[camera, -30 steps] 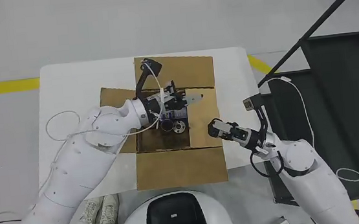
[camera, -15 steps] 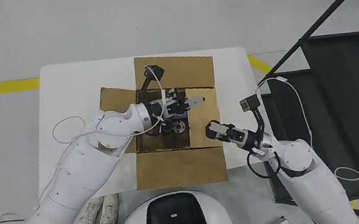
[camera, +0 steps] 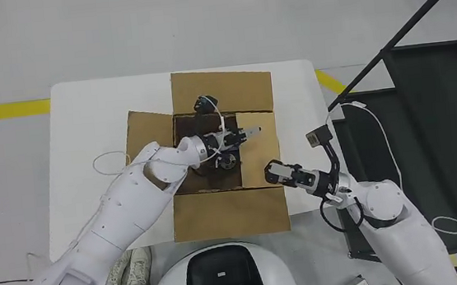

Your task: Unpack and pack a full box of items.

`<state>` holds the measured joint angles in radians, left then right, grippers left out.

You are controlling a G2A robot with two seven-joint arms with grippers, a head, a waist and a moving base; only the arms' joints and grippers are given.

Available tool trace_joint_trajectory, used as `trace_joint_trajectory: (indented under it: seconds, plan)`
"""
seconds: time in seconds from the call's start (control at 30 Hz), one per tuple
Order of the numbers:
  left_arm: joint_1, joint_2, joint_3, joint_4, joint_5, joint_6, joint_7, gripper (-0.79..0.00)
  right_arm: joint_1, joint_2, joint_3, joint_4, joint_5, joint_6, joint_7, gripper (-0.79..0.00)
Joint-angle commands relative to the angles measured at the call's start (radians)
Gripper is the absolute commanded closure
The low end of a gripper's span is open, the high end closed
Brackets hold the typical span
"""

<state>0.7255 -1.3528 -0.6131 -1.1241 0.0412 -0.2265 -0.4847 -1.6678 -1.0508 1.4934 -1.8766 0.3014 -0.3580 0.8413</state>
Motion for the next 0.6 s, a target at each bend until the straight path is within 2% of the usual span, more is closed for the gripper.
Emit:
trace_joint_trajectory:
  seconds: [0.0, 0.13, 0.2, 0.4, 0.57]
  plan:
    - [-0.014, -0.023, 0.021, 0.049, -0.026, -0.019, 0.015, -0.785, 0.001, 0.001, -0.006, -0.007, -0.007, 0.007, 0.009, -0.785]
    - [-0.042, -0.063, 0.039, 0.125, -0.078, -0.072, 0.041, -0.785, 0.009, 0.001, -0.032, -0.022, -0.024, 0.027, 0.032, -0.785]
    - [-0.048, -0.072, 0.033, 0.14, -0.098, -0.103, 0.055, -0.785, 0.018, 0.001, -0.054, -0.03, -0.028, 0.035, 0.048, -0.785]
    - [-0.035, -0.089, -0.007, 0.134, -0.187, -0.251, 0.084, -0.785, 0.067, -0.003, -0.126, -0.043, -0.038, 0.052, 0.087, -0.785]
    - [-0.04, -0.117, 0.008, 0.129, -0.236, -0.27, 0.05, -0.785, 0.097, -0.005, -0.159, -0.045, -0.058, 0.067, 0.08, -0.785]
